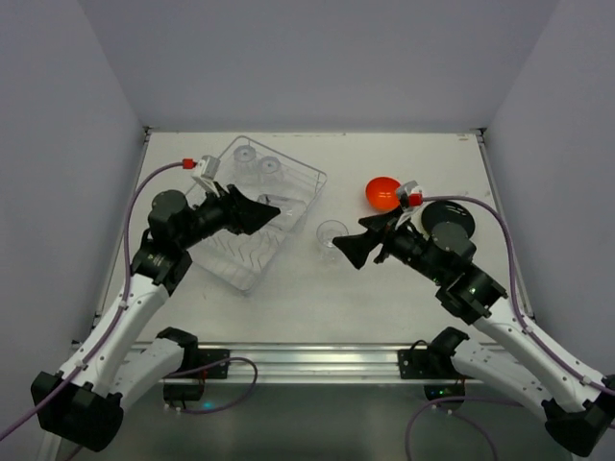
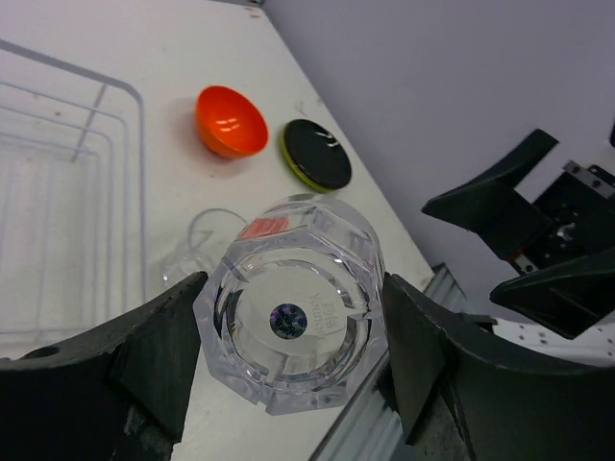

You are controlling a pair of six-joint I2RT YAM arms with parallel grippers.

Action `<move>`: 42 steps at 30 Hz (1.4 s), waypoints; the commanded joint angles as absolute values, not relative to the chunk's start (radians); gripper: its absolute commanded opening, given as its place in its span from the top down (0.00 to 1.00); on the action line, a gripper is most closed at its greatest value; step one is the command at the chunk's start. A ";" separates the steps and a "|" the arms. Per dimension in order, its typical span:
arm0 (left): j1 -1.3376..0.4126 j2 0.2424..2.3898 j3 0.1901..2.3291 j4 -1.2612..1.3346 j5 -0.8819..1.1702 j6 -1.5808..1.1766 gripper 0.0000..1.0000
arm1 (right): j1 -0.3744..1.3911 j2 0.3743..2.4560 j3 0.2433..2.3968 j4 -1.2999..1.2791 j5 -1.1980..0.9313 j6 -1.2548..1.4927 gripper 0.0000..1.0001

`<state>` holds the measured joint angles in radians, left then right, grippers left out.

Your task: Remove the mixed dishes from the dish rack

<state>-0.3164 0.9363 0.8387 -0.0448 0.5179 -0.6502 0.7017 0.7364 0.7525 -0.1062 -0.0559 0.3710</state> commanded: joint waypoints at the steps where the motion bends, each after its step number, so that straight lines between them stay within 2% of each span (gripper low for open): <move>1: -0.339 0.824 0.725 0.198 0.670 -0.874 1.00 | 0.704 0.770 0.720 0.112 -0.426 0.409 0.01; 8: -0.386 0.677 0.468 0.478 0.641 -1.141 1.00 | 0.704 0.859 0.680 0.400 -0.690 0.615 0.09; 15: -0.403 0.664 0.399 0.568 0.606 -1.224 1.00 | 0.747 0.992 0.657 0.711 -0.719 0.833 0.22; 23: -0.407 0.658 0.384 0.618 0.607 -1.252 1.00 | 0.836 1.098 0.678 0.796 -0.631 0.883 0.35; 26: -0.407 0.638 0.341 0.607 0.603 -1.253 1.00 | 0.841 1.109 0.655 0.868 -0.620 0.925 0.56; 27: -0.407 0.632 0.331 0.610 0.597 -1.258 1.00 | 0.842 1.114 0.650 0.896 -0.618 0.937 0.69; 29: -0.407 0.618 0.313 0.621 0.595 -1.264 1.00 | 0.845 1.112 0.637 0.910 -0.603 0.943 0.83; 30: -0.407 0.614 0.313 0.623 0.600 -1.261 1.00 | 0.847 1.109 0.629 0.928 -0.595 0.948 1.00; 32: -0.407 0.615 0.314 0.618 0.606 -1.253 1.00 | 0.845 1.103 0.600 0.951 -0.574 0.953 1.00; 35: -0.405 0.618 0.337 0.597 0.614 -1.220 0.71 | 0.847 1.077 0.575 0.959 -0.551 0.940 1.00; 36: -0.405 0.623 0.350 0.554 0.614 -1.185 0.45 | 0.847 1.066 0.575 0.927 -0.543 0.930 1.00; 39: -0.403 0.638 0.474 0.334 0.582 -1.026 0.12 | 0.844 0.994 0.601 0.743 -0.494 0.842 1.00; 42: -0.394 0.649 0.657 0.021 0.481 -0.820 0.00 | 0.845 0.885 0.653 0.423 -0.343 0.714 1.00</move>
